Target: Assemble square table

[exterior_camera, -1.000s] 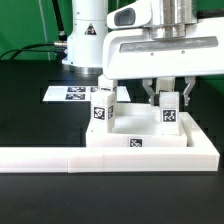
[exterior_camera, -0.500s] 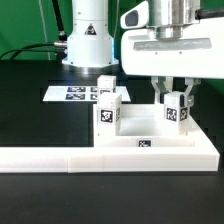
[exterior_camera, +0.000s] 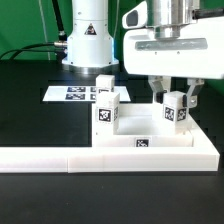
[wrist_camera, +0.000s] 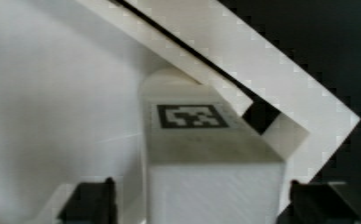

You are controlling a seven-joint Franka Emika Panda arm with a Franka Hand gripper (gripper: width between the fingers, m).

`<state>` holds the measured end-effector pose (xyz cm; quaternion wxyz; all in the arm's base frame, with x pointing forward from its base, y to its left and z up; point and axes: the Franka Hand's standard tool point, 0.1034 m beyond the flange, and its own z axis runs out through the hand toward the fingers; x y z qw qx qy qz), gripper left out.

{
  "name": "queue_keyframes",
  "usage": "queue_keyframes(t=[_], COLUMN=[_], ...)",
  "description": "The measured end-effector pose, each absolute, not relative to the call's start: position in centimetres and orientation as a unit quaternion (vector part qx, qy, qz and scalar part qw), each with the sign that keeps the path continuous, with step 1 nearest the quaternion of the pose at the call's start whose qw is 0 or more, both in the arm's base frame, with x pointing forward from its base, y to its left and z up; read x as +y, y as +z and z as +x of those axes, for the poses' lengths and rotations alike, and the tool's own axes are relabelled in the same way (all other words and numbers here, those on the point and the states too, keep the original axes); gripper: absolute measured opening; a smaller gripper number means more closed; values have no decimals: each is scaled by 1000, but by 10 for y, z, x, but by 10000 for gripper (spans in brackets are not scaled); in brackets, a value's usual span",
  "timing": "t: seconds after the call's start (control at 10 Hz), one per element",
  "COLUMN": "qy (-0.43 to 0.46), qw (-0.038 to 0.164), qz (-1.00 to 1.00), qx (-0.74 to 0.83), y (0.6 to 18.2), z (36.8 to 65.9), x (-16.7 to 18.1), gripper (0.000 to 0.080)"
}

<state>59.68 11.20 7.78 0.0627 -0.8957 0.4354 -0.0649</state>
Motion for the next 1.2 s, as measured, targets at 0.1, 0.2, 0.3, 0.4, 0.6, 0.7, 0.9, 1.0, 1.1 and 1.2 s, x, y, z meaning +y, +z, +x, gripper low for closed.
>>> queue_keyframes(t=[0.1,0.2,0.3,0.4,0.6,0.7,0.9,1.0,1.1,1.2], qy=[-65,-66,-70,-73,-76,-77,-80,-80,-82,-82], qw=[61,58,55,50,43,40,33,31,26,20], qz=[-905,-925,-944,-963,-982,-987,-995,-996,-996,-996], qx=[417,369,317,254,166,135,49,29,-5,-42], y=[79,79,80,80,81,81,80,78,77,75], z=[597,598,599,599,599,599,599,597,596,595], x=[114,115,115,114,115,115,114,116,118,121], gripper=[559,630,630,646,648,648,648,648,648,648])
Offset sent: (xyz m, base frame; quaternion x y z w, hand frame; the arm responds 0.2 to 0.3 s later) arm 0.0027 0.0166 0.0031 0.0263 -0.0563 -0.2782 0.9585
